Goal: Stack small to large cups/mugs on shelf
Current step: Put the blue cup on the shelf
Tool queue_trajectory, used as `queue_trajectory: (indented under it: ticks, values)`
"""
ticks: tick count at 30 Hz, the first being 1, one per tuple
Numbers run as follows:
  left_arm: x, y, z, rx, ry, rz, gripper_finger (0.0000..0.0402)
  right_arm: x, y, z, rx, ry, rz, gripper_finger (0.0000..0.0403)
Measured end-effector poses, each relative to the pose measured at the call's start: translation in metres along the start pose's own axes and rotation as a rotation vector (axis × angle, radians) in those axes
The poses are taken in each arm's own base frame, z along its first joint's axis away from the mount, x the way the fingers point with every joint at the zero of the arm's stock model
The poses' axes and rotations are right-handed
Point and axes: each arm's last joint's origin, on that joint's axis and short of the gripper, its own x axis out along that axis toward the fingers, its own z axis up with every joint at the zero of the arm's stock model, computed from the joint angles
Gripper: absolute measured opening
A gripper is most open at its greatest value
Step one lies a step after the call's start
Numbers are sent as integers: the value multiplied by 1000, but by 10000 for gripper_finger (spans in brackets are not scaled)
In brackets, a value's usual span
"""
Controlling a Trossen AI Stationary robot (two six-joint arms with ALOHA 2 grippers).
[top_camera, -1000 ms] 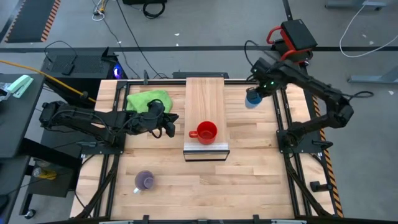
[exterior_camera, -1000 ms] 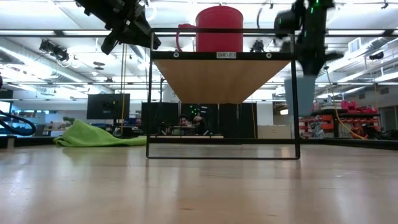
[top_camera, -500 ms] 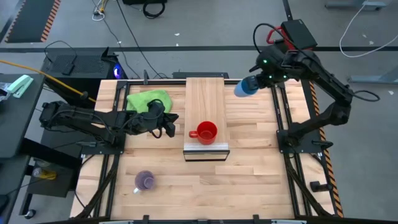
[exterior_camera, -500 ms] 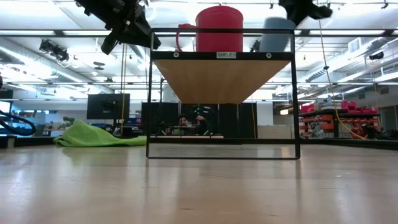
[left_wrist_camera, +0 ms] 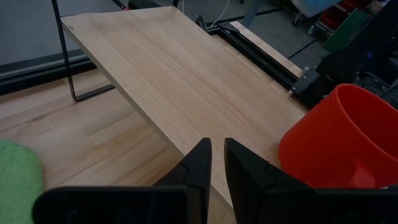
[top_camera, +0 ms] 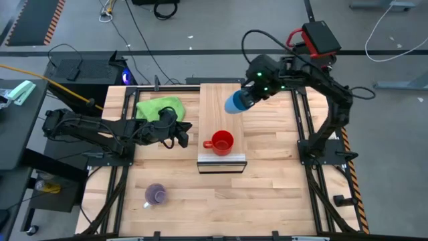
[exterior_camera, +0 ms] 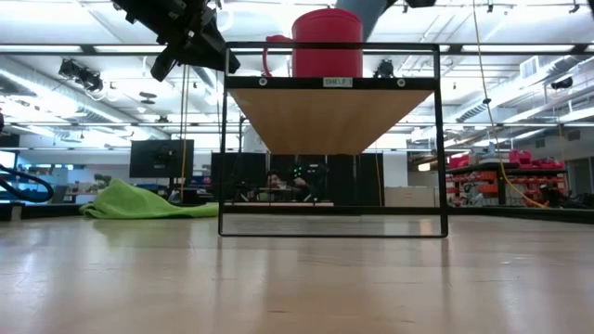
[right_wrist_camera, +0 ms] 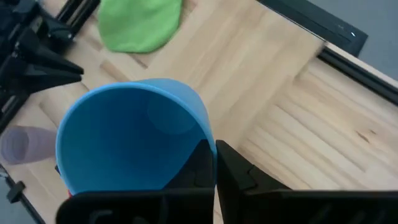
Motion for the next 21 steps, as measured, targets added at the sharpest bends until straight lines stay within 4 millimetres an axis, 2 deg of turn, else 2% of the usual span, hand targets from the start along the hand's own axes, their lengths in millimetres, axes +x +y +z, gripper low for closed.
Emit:
queue_trajectory:
  ticks: [7, 16, 21]
  values:
    - [0, 0, 0, 0, 0, 0, 52, 26, 15, 8, -44, 39, -22, 3]
    - [0, 0, 0, 0, 0, 2, 52, 70, 22, 19, -88, 119, -89, 3]
    - [0, 0, 0, 1, 0, 2, 52, 88, 21, 25, -110, 155, -111, 3]
